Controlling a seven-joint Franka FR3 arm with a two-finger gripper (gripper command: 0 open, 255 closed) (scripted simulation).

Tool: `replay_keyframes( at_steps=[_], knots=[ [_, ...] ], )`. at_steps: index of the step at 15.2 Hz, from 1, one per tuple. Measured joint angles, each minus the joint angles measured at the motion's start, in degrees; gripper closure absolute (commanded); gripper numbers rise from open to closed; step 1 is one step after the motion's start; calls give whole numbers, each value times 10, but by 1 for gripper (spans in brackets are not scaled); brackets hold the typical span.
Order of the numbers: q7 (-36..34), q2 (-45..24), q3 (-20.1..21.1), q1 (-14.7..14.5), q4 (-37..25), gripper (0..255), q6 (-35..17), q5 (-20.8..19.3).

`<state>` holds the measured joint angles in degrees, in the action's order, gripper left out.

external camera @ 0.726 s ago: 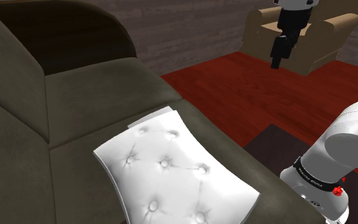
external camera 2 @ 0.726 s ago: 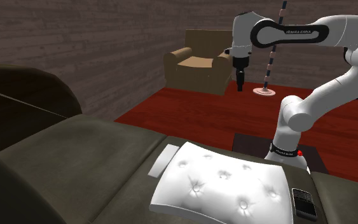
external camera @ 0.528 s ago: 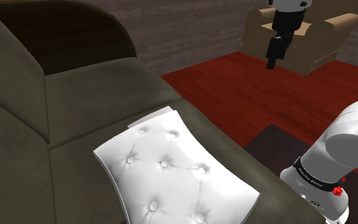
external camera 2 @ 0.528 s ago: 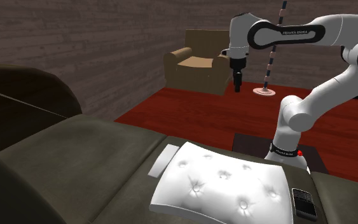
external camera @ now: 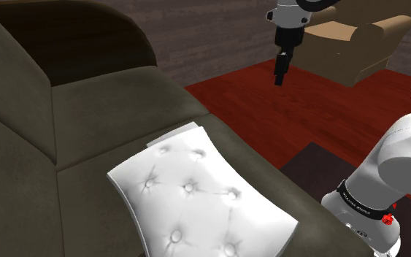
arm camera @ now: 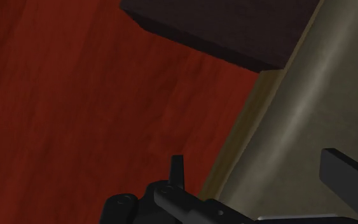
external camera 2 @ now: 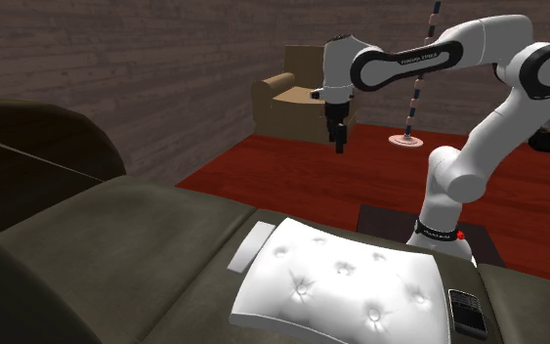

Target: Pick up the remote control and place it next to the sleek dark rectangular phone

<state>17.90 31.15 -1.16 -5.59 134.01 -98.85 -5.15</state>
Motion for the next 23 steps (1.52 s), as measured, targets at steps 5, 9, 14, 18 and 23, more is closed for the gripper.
replay_keyframes(
  at_steps=[5,9,14,18,23],
  knots=[
    [54,-95,7,-31,-33,0,-67,7],
    [98,-170,17,-53,-75,0,-105,12],
    [148,-248,35,-79,-125,0,-139,17],
    [185,-317,54,-99,-174,0,-162,17],
    [232,-386,76,-121,-223,0,-187,12]
  ],
)
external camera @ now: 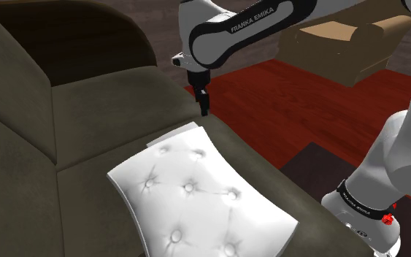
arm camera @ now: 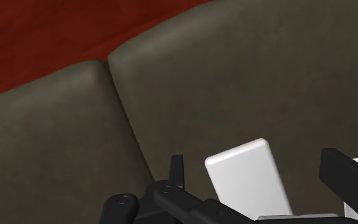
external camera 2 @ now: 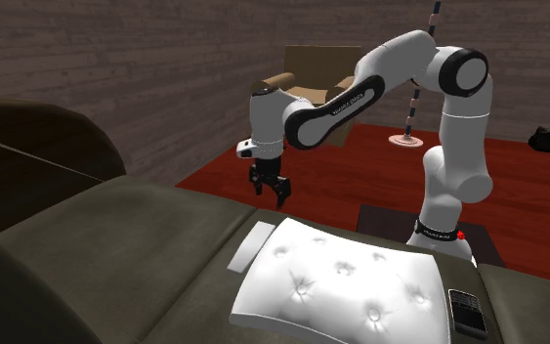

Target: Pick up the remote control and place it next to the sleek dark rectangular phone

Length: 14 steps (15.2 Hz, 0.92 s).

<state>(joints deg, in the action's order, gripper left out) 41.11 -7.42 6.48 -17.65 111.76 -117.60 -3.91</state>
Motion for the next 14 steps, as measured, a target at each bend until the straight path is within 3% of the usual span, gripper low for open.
replay_keyframes(
  at_steps=[10,14],
  knots=[
    [71,-131,50,-52,-111,0,-25,-26],
    [72,-146,51,-57,-107,0,-46,-31]
  ],
)
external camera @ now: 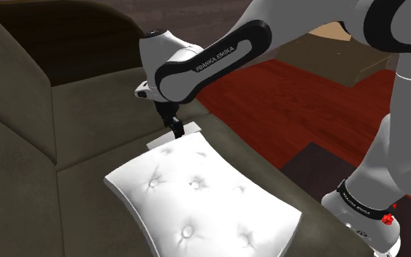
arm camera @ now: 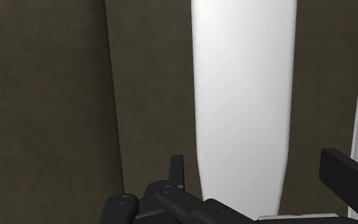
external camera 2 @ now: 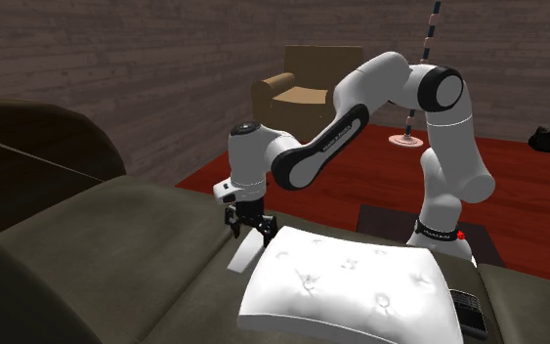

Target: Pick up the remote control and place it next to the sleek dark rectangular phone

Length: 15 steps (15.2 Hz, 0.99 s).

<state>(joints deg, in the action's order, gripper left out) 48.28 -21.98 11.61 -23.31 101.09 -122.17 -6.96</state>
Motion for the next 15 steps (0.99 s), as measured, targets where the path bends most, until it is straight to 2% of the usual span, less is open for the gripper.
replay_keyframes(
  at_steps=[4,10,11,15],
  knots=[
    [-1,-13,-3,0,7,0,-23,-4],
    [-2,-14,-3,0,7,0,-27,-5],
    [-2,-14,-3,0,7,255,-27,-4],
    [-2,-19,-3,-2,1,255,-23,-5]
  ],
)
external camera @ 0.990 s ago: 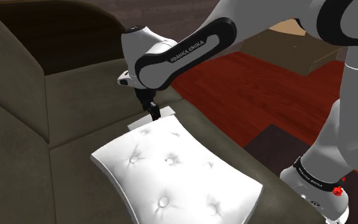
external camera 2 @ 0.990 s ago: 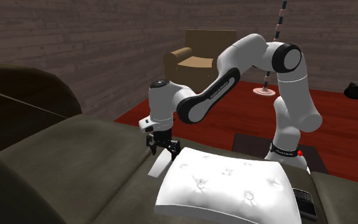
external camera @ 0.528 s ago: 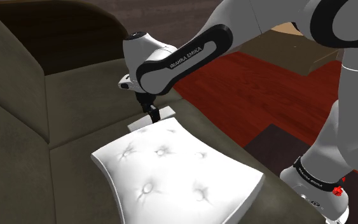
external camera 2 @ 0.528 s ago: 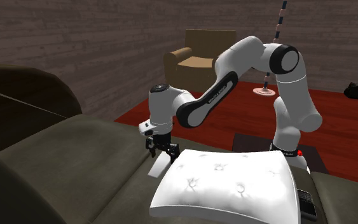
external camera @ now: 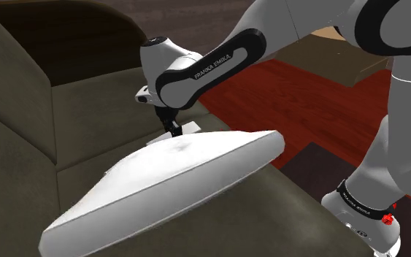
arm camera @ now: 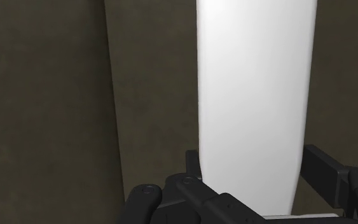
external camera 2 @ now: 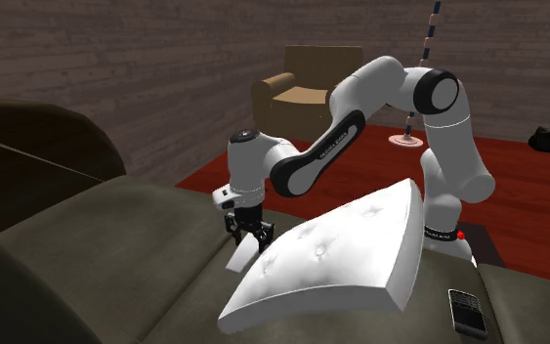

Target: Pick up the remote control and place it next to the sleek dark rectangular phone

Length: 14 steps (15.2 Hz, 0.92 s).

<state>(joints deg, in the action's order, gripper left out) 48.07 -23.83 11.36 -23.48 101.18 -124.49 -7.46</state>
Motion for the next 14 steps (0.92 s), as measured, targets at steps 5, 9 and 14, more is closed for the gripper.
replay_keyframes(
  at_steps=[5,9,14],
  knots=[
    [1,-2,0,0,-3,255,2,0],
    [2,8,1,1,1,255,11,3],
    [6,24,3,3,-13,255,41,7]
  ],
)
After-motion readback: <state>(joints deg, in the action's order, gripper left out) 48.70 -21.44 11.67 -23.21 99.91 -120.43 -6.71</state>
